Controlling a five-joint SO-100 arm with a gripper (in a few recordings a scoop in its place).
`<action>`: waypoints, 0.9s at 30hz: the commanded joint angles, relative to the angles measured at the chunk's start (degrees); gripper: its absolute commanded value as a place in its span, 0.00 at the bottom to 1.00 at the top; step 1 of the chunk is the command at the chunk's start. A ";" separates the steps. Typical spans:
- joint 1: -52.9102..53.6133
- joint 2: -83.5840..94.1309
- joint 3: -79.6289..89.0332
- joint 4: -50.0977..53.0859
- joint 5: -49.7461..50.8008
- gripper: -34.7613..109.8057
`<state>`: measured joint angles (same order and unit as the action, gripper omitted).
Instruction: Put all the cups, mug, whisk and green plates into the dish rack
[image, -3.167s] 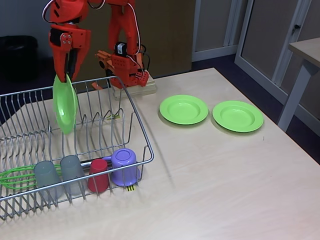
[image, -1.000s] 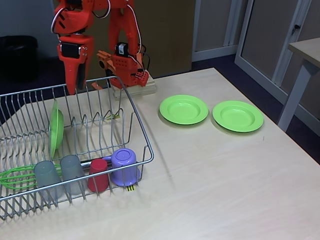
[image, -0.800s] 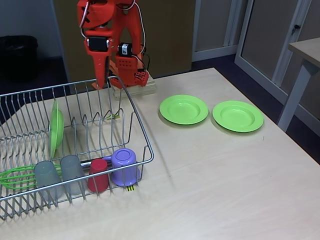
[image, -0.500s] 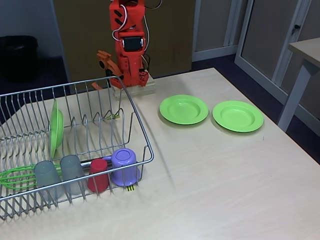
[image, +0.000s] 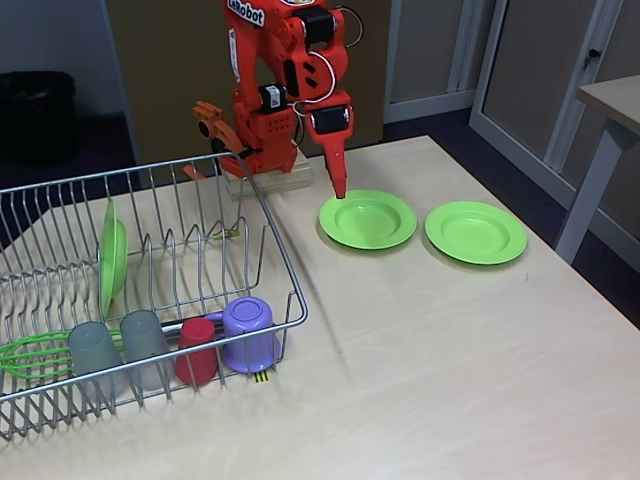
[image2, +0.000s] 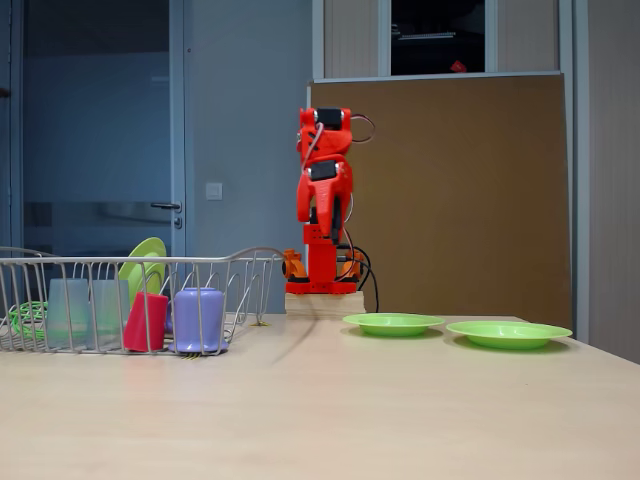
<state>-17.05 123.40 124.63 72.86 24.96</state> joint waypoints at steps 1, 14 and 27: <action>-6.06 -1.58 3.96 -6.06 10.28 0.44; -21.27 -14.85 10.46 -20.92 43.42 0.48; -20.13 -28.65 11.78 -32.17 46.49 0.48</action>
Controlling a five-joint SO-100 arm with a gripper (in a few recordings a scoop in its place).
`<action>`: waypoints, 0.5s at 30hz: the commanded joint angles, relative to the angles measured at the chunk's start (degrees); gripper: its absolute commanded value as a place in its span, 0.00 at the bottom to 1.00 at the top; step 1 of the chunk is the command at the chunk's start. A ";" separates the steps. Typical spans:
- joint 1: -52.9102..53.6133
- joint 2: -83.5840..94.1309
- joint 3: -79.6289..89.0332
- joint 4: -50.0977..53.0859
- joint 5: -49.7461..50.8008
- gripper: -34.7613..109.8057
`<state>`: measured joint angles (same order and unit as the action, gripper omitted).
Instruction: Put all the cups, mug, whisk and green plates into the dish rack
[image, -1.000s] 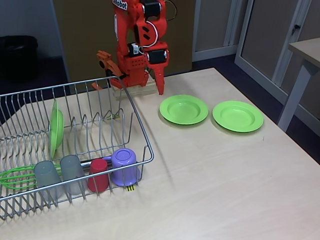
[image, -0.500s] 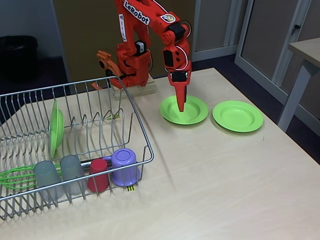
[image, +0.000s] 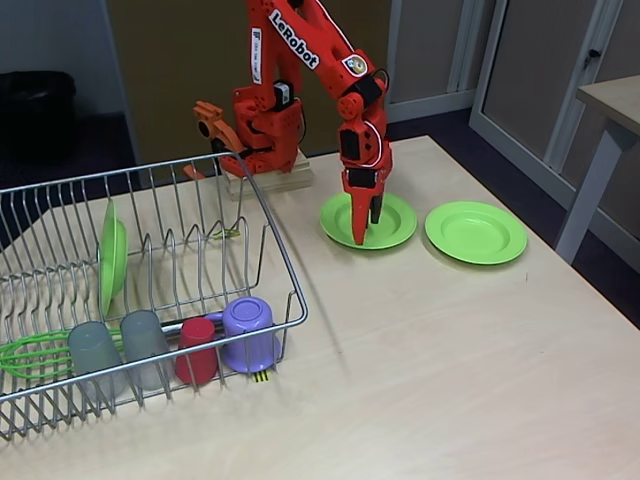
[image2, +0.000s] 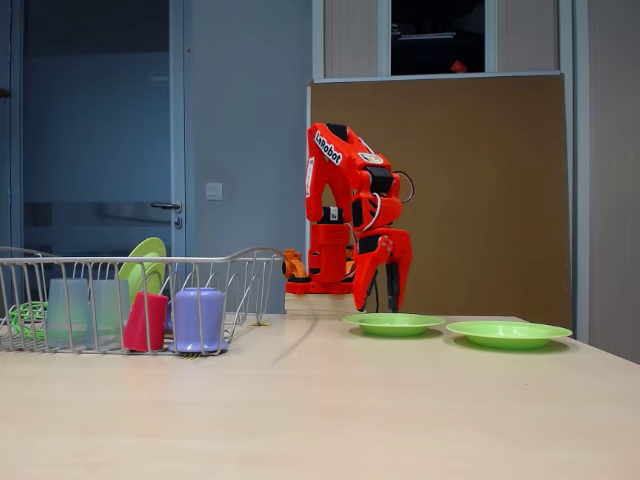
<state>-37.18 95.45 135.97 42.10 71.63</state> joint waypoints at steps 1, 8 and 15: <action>0.18 -1.58 0.44 -2.11 -0.35 0.48; 2.11 -3.96 1.67 -5.36 -1.58 0.47; 5.01 -3.96 4.57 -8.26 -4.48 0.44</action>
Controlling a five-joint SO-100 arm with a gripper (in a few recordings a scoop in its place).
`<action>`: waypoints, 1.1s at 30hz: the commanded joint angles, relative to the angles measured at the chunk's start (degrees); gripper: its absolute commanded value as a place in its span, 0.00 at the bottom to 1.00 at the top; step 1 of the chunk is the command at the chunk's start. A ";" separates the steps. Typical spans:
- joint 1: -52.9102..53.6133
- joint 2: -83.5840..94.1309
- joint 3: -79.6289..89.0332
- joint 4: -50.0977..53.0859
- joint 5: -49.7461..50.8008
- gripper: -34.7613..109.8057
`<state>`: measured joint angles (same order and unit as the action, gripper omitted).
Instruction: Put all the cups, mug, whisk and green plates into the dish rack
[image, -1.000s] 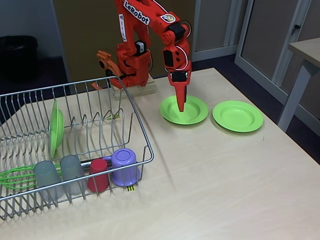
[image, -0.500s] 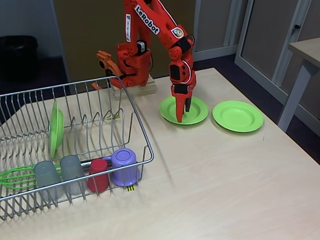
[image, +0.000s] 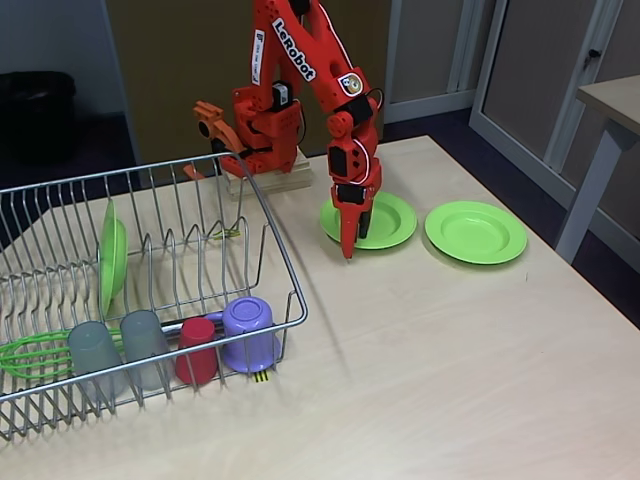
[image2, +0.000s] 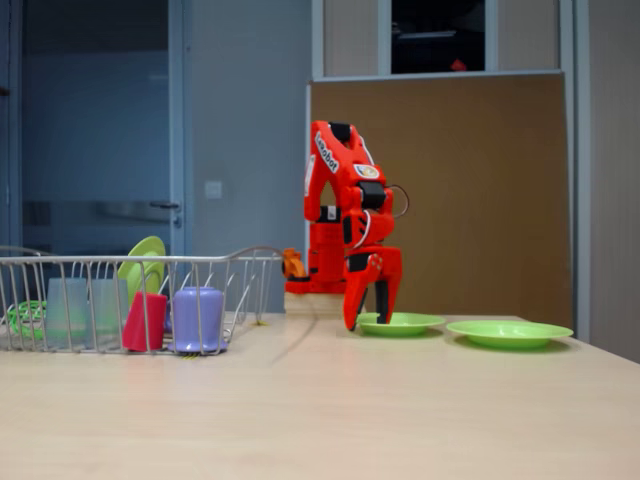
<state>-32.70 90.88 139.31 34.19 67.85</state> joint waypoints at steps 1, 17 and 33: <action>0.97 0.62 1.58 -0.88 -1.32 0.44; 5.36 1.14 3.34 -3.16 -6.33 0.32; 10.63 15.56 -2.64 15.29 -18.90 0.24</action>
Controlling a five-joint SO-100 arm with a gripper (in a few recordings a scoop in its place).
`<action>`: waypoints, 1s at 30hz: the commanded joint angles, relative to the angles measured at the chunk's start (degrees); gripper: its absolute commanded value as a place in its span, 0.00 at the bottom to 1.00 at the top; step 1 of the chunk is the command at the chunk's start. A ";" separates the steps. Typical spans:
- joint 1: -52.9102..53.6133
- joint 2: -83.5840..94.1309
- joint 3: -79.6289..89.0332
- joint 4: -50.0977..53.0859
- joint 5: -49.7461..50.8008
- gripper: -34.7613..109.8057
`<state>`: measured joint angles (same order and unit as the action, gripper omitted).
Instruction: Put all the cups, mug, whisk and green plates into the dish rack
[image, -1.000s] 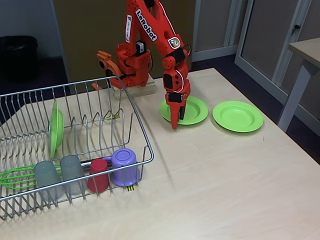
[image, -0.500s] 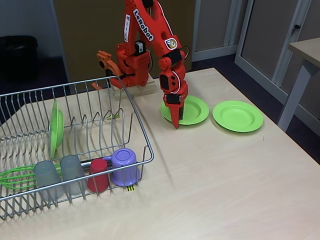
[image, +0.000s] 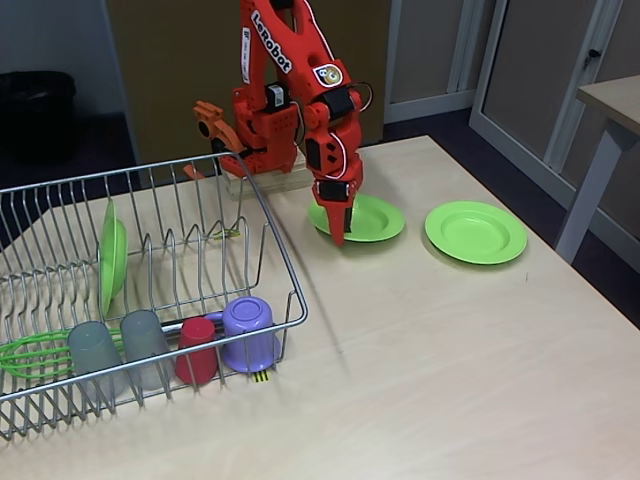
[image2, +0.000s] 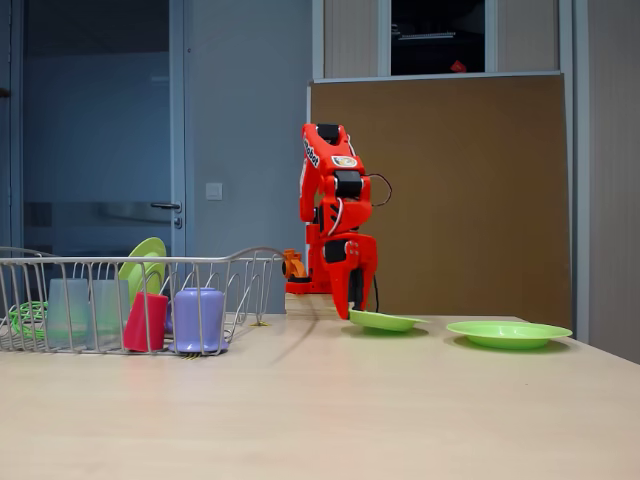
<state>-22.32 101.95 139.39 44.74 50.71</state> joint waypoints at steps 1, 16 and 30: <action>0.44 5.45 -3.43 5.98 -2.72 0.24; -1.05 10.11 -12.74 17.67 -7.73 0.24; -2.37 11.25 -18.81 21.53 -9.14 0.24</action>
<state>-23.73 111.01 123.66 64.42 41.84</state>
